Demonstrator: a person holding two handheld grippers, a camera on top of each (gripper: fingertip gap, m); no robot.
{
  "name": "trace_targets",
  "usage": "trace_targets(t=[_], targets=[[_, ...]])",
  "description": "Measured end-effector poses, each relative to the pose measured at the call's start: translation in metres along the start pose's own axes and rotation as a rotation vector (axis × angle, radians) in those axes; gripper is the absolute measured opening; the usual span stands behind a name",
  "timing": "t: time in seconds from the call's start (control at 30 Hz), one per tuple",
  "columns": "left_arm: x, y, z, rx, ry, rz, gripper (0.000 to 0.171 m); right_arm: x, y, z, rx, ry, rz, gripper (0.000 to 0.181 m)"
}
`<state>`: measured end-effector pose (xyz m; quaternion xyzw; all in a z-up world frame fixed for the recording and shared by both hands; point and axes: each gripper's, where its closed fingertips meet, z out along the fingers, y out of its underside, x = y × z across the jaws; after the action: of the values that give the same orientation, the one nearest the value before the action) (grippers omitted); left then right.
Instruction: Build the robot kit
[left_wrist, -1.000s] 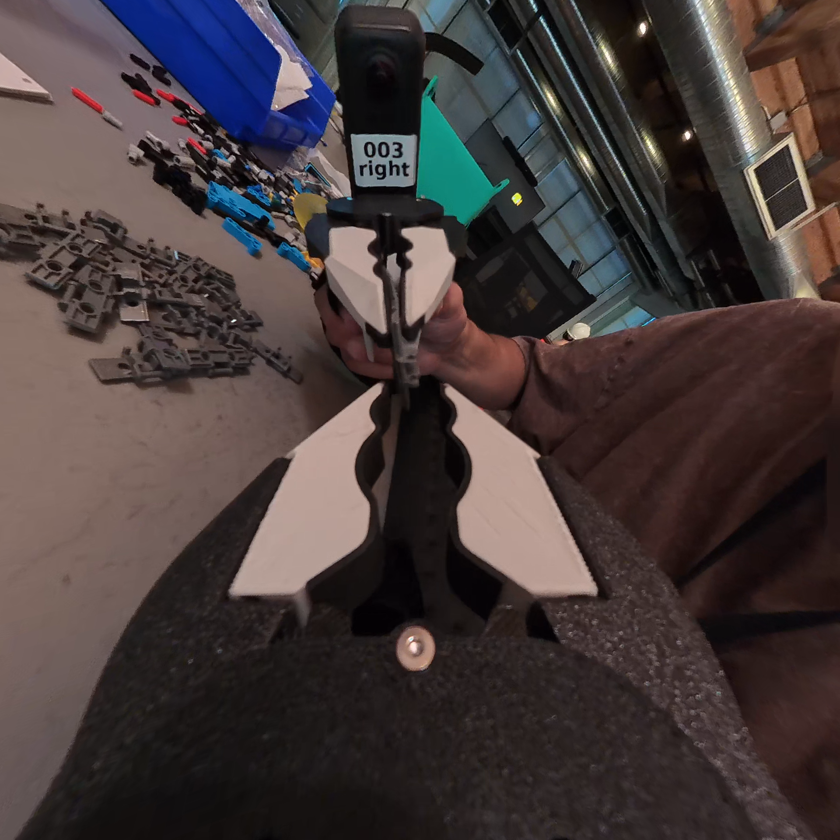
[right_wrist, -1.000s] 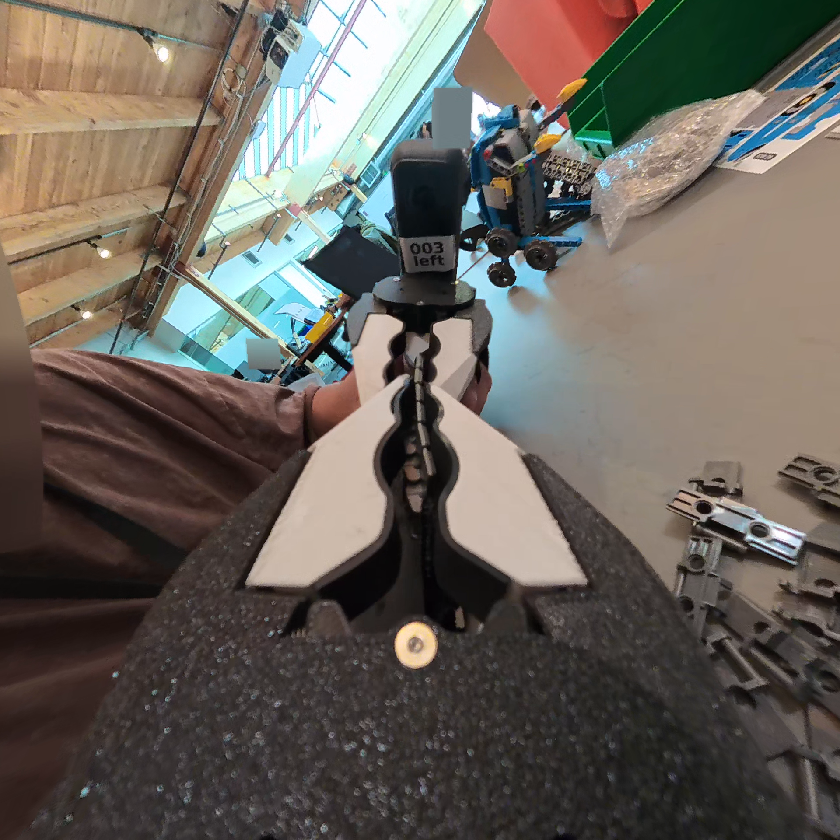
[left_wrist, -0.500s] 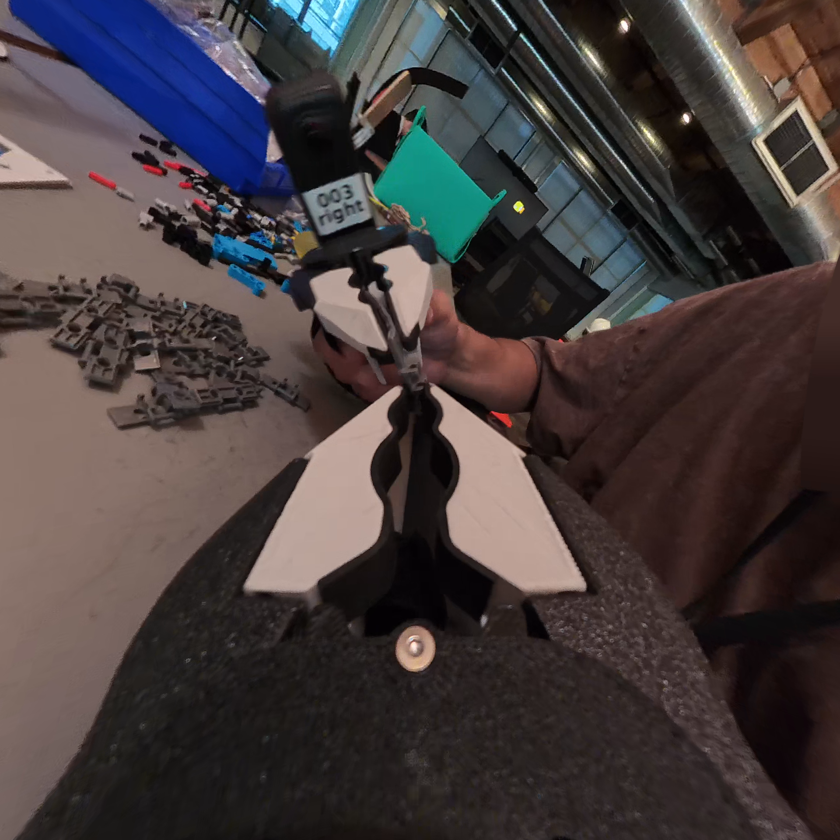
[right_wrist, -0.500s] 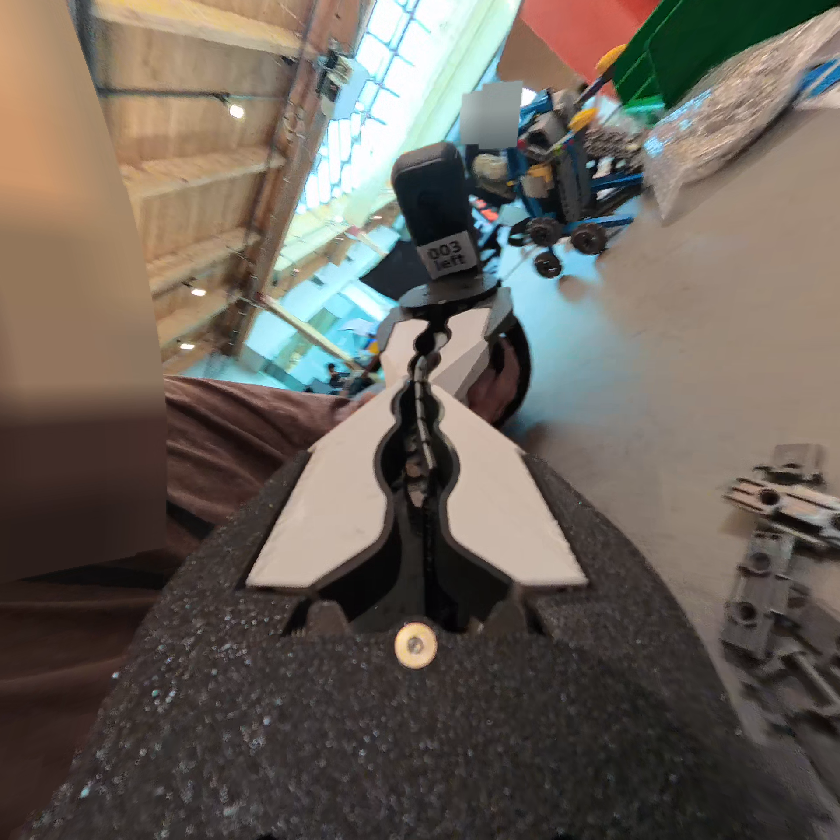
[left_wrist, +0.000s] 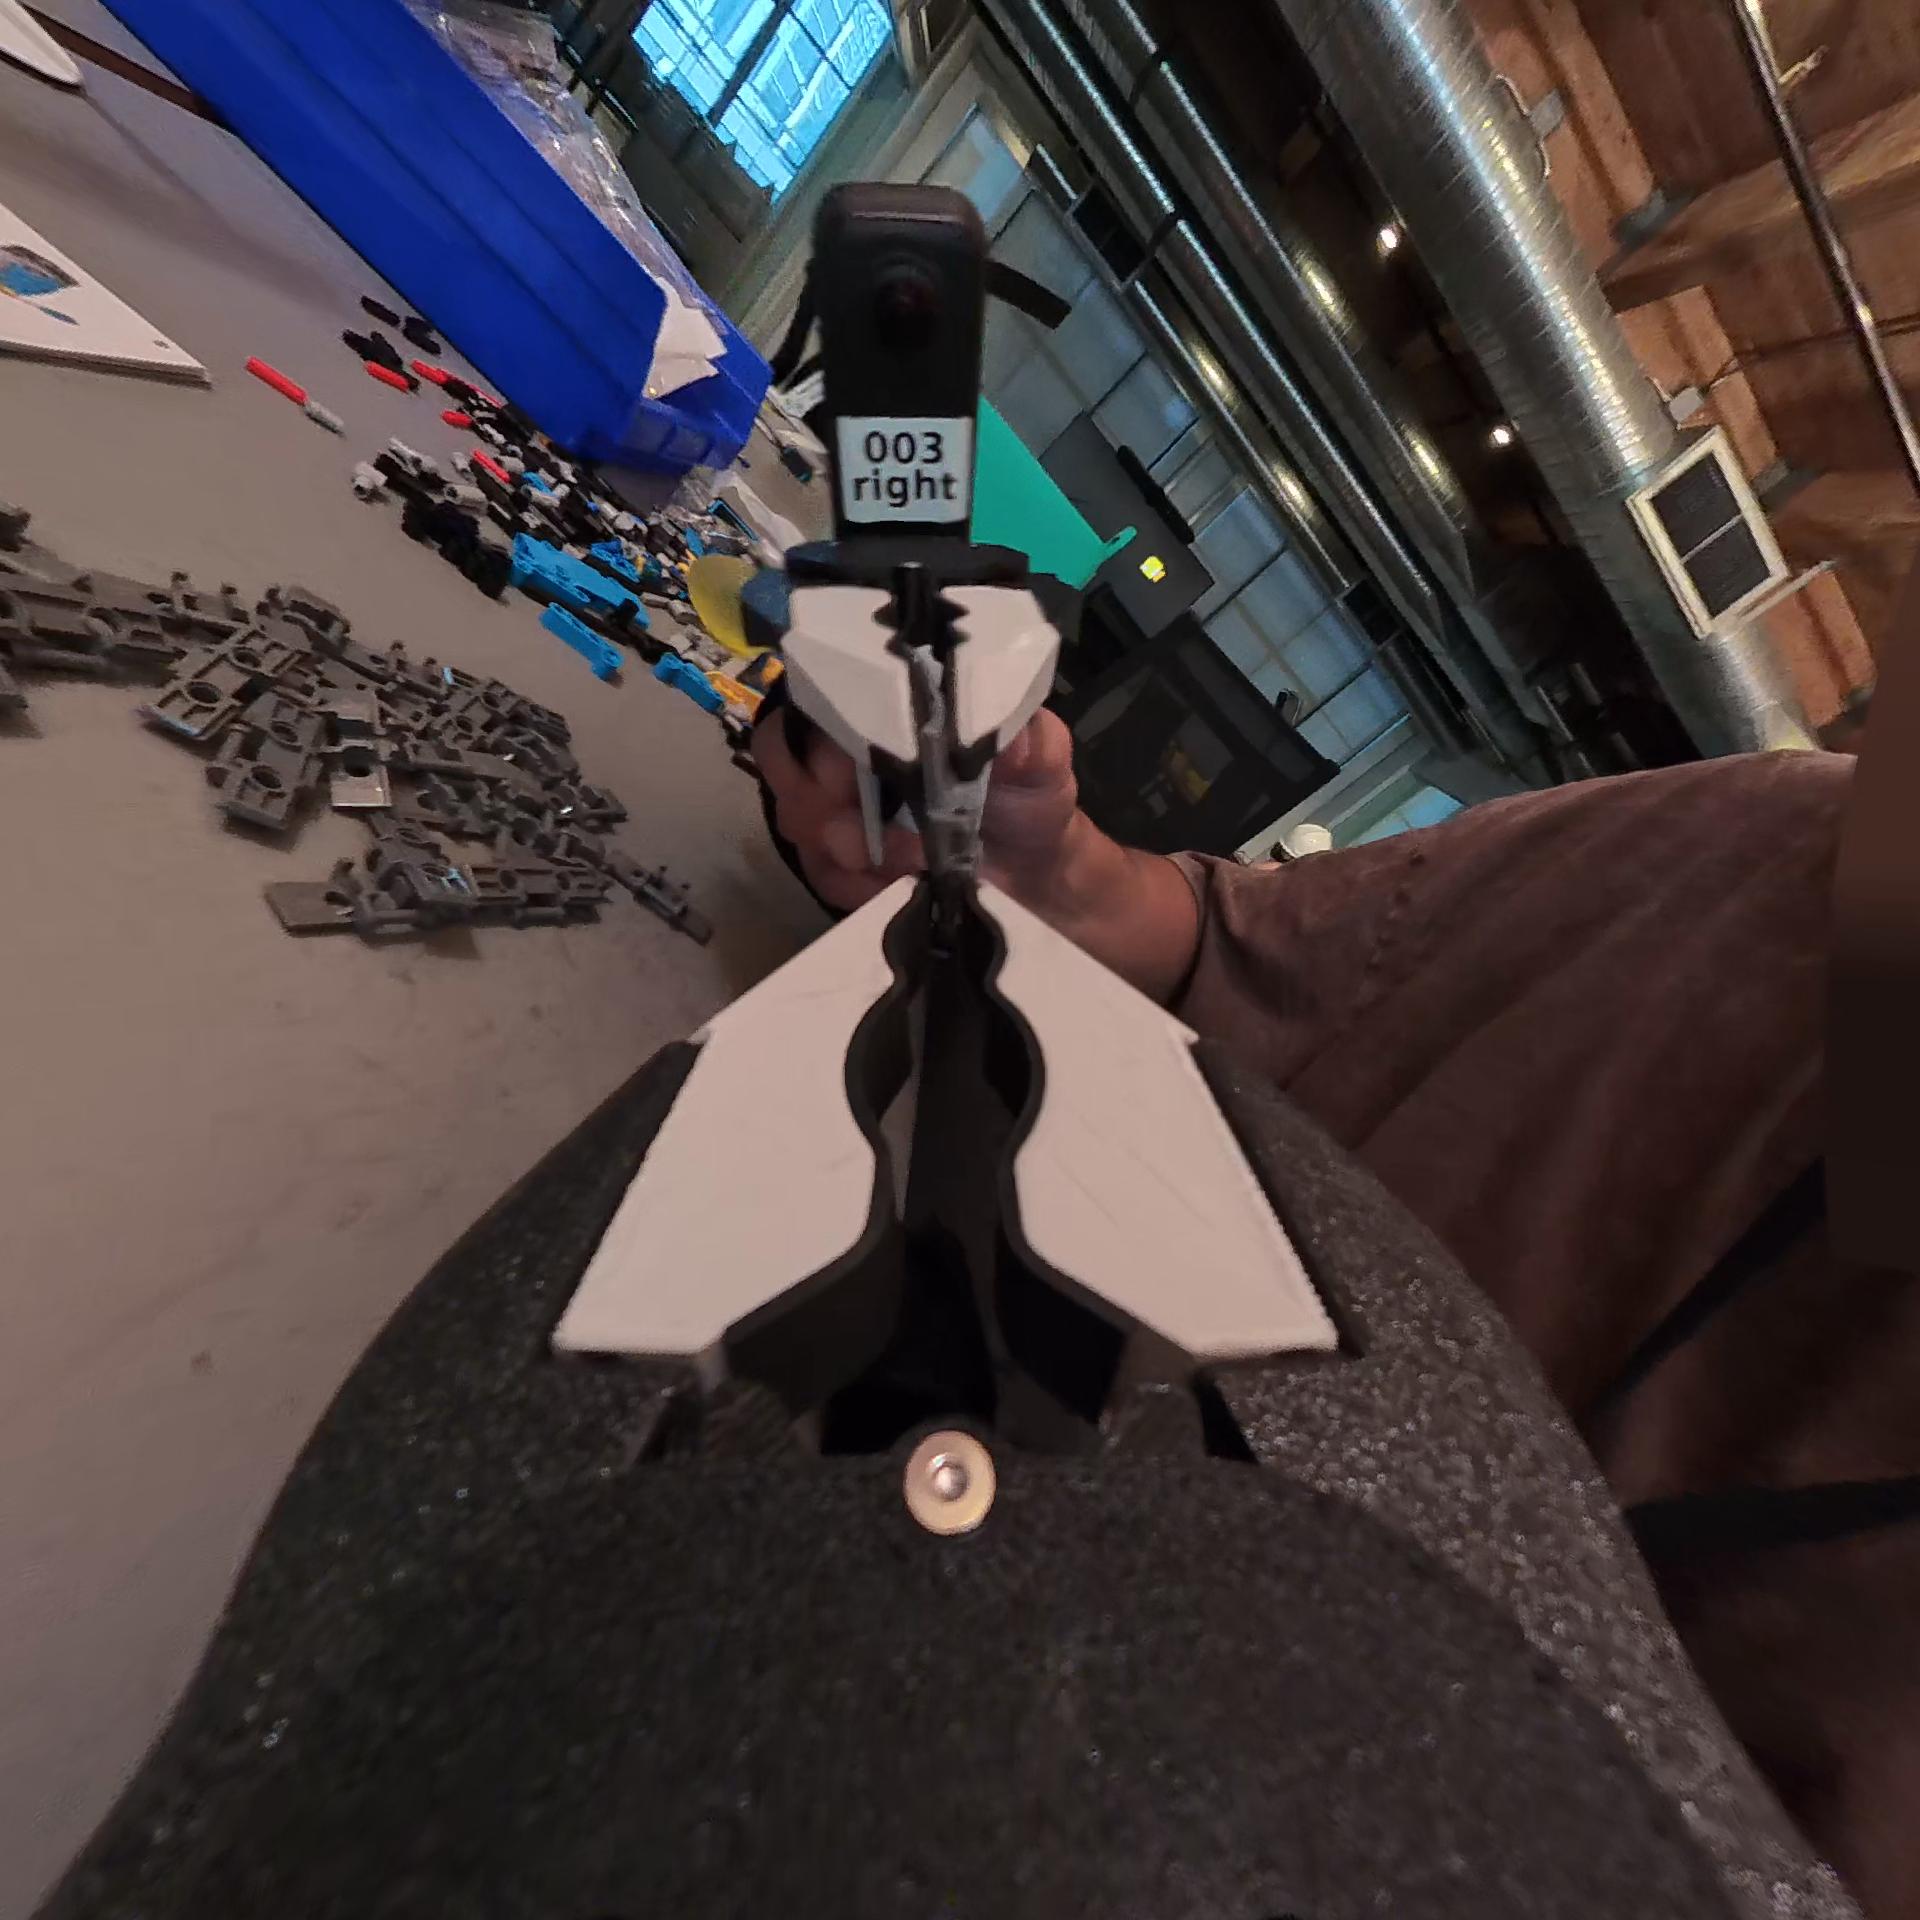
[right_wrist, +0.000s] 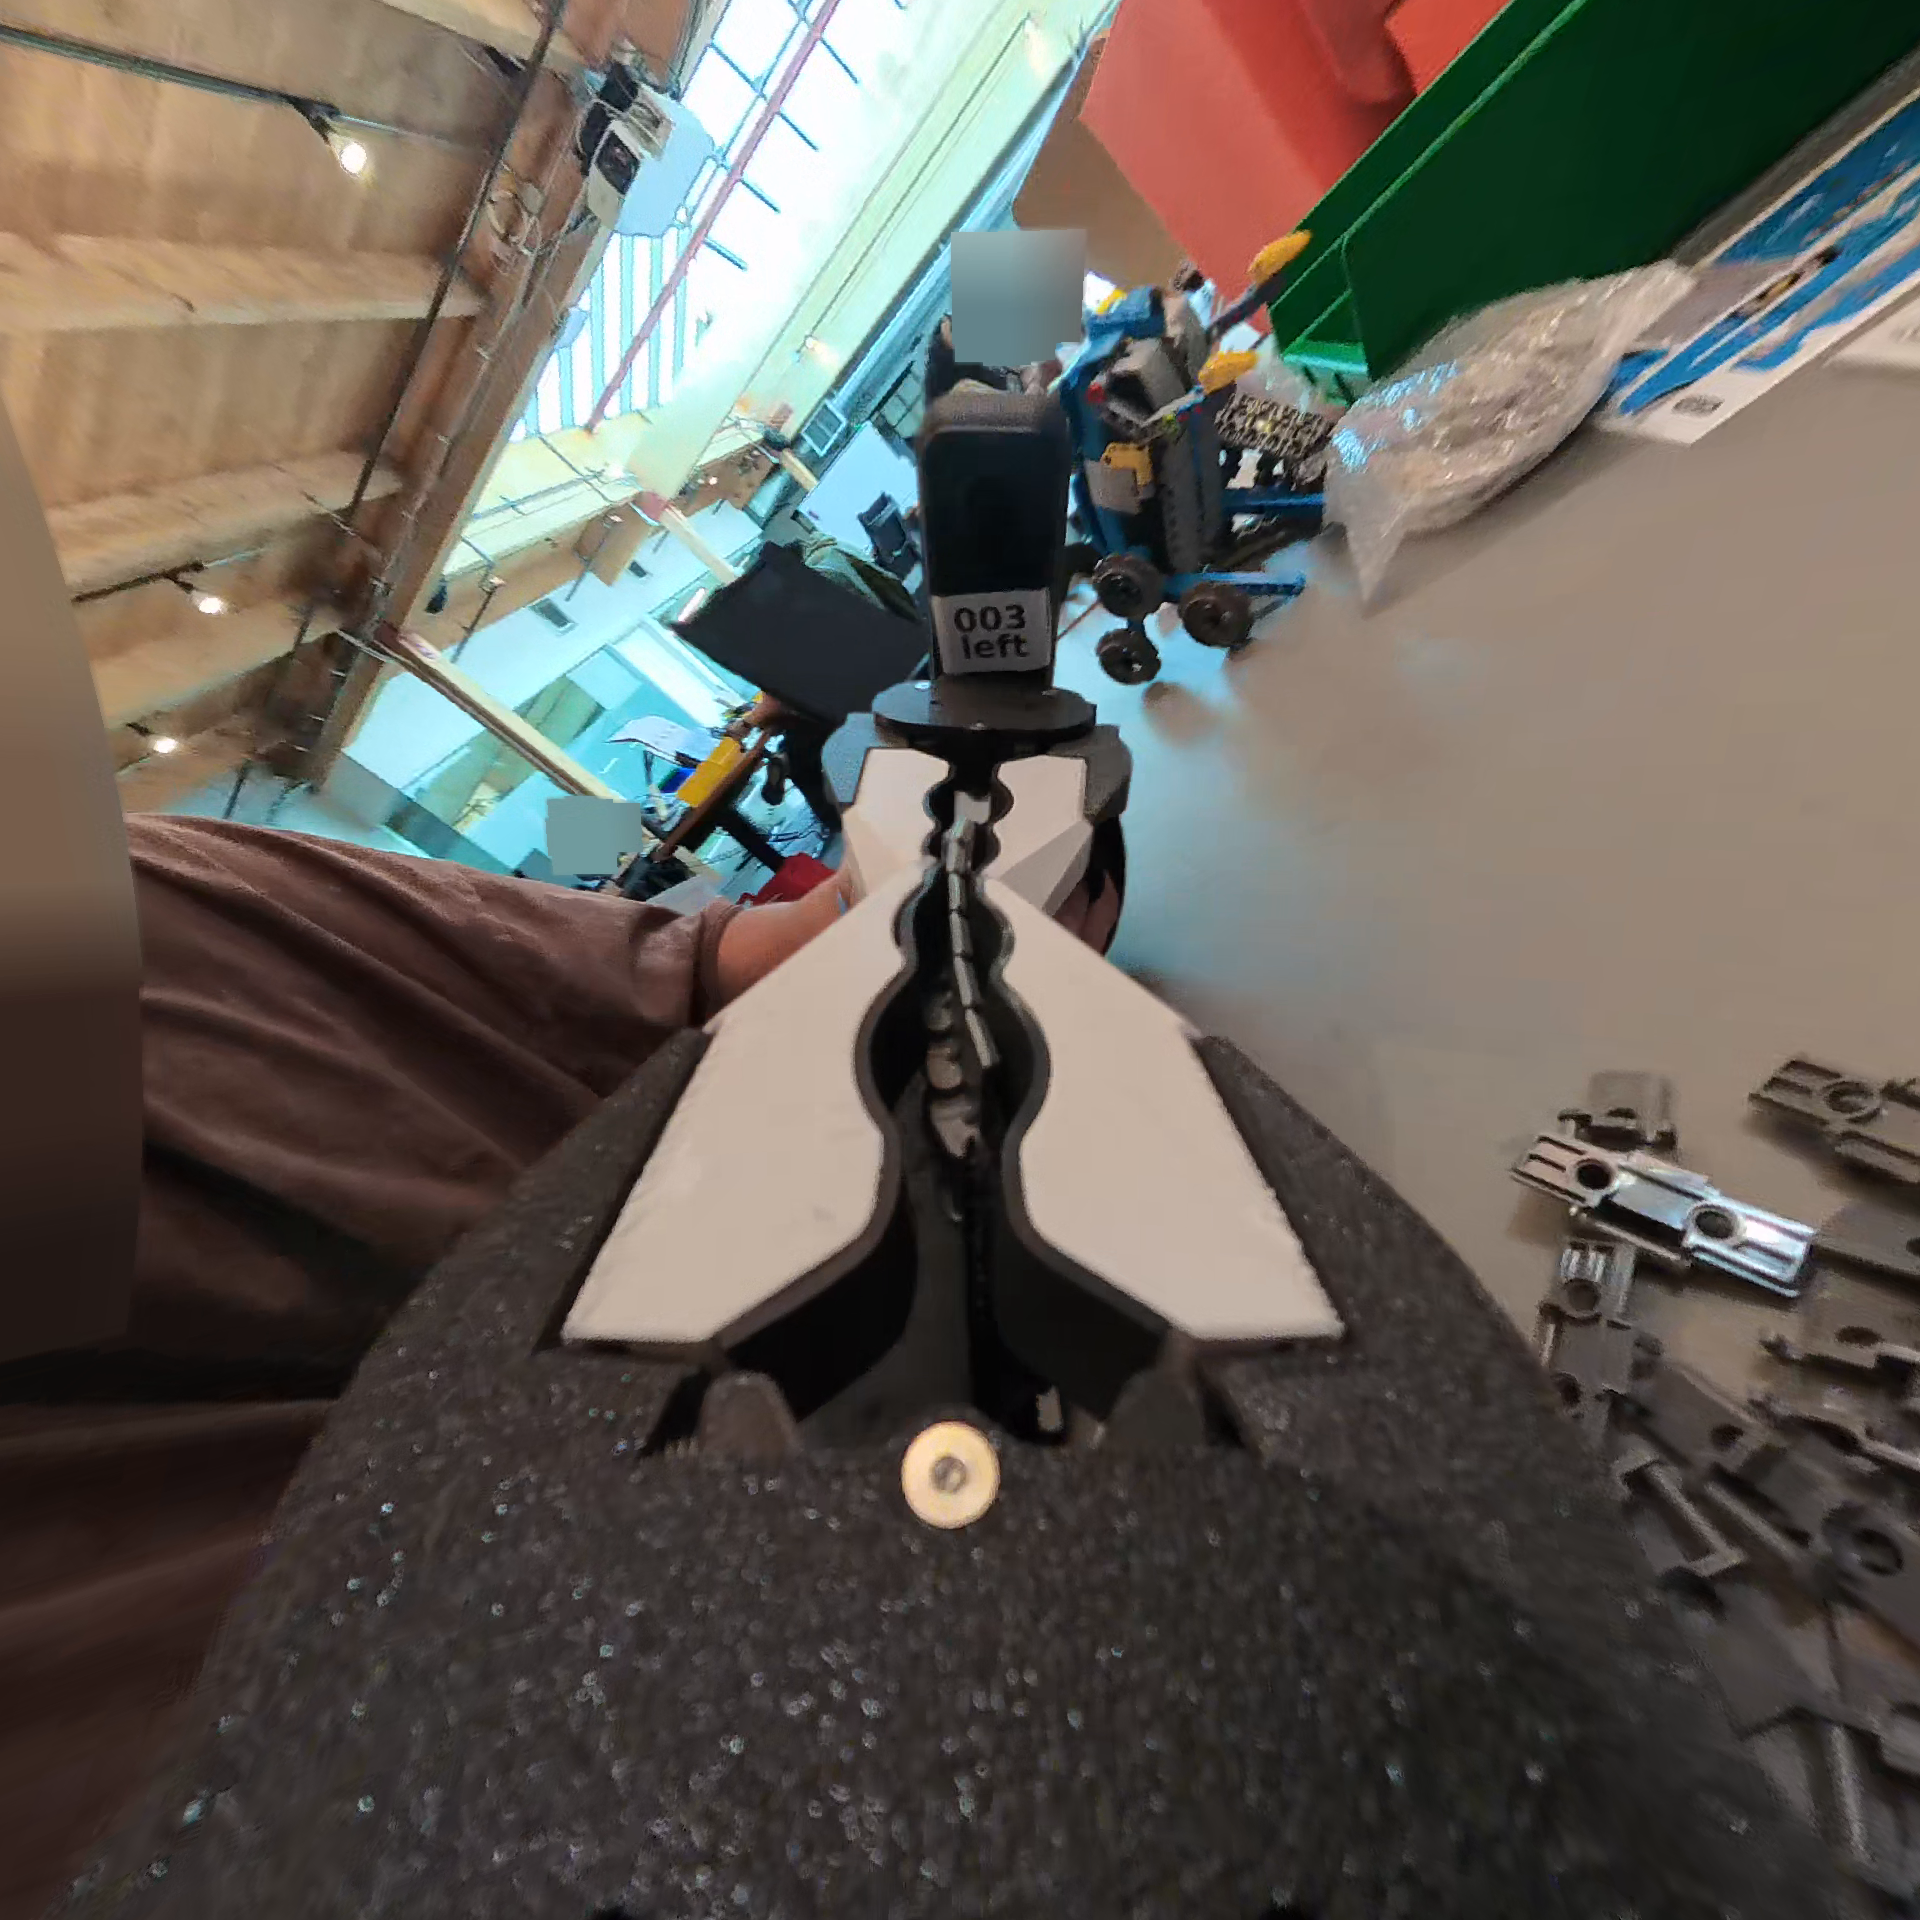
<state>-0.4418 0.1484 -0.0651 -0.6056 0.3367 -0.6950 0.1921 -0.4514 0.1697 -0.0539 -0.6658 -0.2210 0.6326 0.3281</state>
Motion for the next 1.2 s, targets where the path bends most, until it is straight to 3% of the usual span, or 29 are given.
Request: trace_targets(t=[0.23,0.4,0.5,0.67,0.7,0.87,1.13,1.17,1.2], targets=[[0.003,0.0,0.001,0.004,-0.01,0.057,0.002,-0.004,0.0,0.001,0.009,-0.021,0.02,0.002],[0.007,0.0,0.001,0.006,-0.028,0.146,0.0,-0.01,0.001,0.001,0.042,-0.132,0.167,0.003],[0.007,0.0,0.001,0.007,-0.004,0.121,0.0,-0.014,0.001,-0.001,0.058,-0.246,0.323,0.005],[0.001,-0.002,0.0,0.018,0.012,0.048,0.0,-0.009,-0.001,-0.001,0.085,-0.264,0.347,0.012],[-0.002,-0.002,-0.001,0.021,-0.015,0.061,0.0,-0.006,-0.001,-0.001,0.095,-0.263,0.356,0.006],[0.005,-0.002,-0.002,0.013,-0.054,0.188,0.001,-0.011,-0.003,0.003,0.003,-0.042,-0.17,0.004],[0.002,0.005,0.001,-0.031,-0.096,0.239,0.002,-0.013,0.005,-0.004,-0.082,-0.003,-0.242,0.008],[0.001,0.004,0.001,-0.03,-0.099,0.238,0.002,-0.016,0.007,-0.005,-0.103,-0.018,-0.247,0.016],[0.001,0.004,0.001,-0.027,-0.096,0.231,0.002,-0.028,0.008,-0.008,-0.109,-0.098,-0.239,0.036]])
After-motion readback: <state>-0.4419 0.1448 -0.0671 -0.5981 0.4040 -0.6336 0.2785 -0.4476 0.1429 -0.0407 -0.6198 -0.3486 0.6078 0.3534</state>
